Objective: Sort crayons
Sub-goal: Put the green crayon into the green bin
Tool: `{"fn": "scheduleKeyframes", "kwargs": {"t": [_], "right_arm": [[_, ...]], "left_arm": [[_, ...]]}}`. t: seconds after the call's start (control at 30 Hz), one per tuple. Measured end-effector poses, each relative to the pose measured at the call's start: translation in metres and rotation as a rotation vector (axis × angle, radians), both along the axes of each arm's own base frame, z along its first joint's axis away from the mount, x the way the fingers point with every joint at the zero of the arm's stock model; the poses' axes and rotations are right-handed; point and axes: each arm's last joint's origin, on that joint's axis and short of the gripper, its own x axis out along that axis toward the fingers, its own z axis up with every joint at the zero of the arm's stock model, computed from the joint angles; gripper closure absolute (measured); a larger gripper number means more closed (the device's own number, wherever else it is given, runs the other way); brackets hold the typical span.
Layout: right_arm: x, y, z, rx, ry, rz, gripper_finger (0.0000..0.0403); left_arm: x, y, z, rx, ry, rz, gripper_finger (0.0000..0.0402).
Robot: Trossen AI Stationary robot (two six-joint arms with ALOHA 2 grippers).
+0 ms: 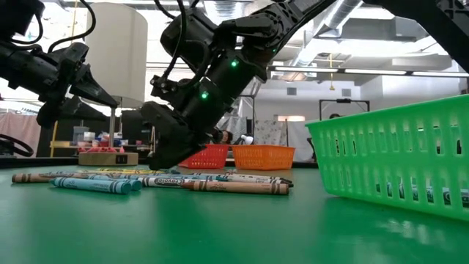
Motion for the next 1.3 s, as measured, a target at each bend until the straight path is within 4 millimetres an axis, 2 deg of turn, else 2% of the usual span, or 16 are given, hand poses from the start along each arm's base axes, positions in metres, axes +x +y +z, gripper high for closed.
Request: {"fn": "scheduleKeyframes", "kwargs": {"t": [0.43,0.6,0.77,0.97,1.1,1.3], "right_arm": [[-0.003,-0.004,-0.004,0.02,0.035,-0.034,0.0307],[-0.004,-0.005,-0.005,0.022,0.051,-0.041,0.0338],[-0.005,-0.005,-0.004,0.028,0.057,-0.051,0.039],[-0.005,-0.005,-0.004,0.046,0.046,-0.096,0.0397],[-0.01,-0.006,0.009,0.036,0.04,-0.117,0.0399],[-0.023,-0.005,0.053,0.079,-0.016,-0.162,0.04]], "left_arm": [[0.0,0.0,0.0,-0.001,-0.001,0.001,0.0186],[0.0,0.0,0.0,-0.002,-0.001,0.001,0.0186],[0.0,0.0,0.0,-0.002,-0.001,0.0,0.0186],[0.0,0.0,0.0,-0.002,-0.001,0.0,0.0186],[0.0,0.0,0.0,-0.002,-0.001,0.0,0.0186],[0.0,0.0,0.0,-0.002,-0.001,-0.001,0.0186]]}}
